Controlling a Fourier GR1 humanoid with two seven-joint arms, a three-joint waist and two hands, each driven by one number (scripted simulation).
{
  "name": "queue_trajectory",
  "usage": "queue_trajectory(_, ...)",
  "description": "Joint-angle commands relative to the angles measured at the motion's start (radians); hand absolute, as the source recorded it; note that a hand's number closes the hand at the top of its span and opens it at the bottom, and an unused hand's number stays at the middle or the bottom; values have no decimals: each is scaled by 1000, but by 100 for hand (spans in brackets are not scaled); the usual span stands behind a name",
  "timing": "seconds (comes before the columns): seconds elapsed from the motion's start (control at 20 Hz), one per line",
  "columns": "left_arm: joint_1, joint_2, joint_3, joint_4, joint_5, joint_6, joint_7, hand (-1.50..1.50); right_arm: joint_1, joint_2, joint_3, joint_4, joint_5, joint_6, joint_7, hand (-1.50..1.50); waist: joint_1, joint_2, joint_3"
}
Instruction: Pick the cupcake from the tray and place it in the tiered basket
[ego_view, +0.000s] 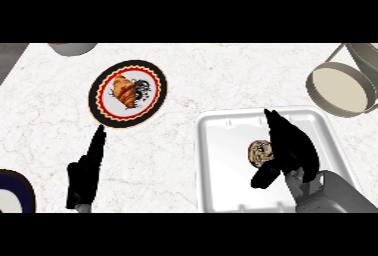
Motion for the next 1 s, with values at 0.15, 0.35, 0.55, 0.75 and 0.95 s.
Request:
queue_trajectory(0.15,43,14,8,10,4,-21,35,0,42,46,9,72,48,42,116,-150,-1,5,-5)
queue_trajectory(0.35,13,16,31,36,17,-42,33,0,-28,93,-40,94,9,126,152,-150,1,6,-6)
queue_trajectory(0.55,36,-22,-9,-7,-17,0,62,0,10,80,-74,134,-15,134,119,-150,0,5,-5)
queue_trajectory(0.75,33,16,37,26,2,-48,22,0,45,123,-75,171,24,100,76,-150,-3,5,-5)
queue_trajectory(0.95,6,-20,28,51,-15,-29,30,0,81,118,-96,197,25,109,13,-150,-7,6,-5)
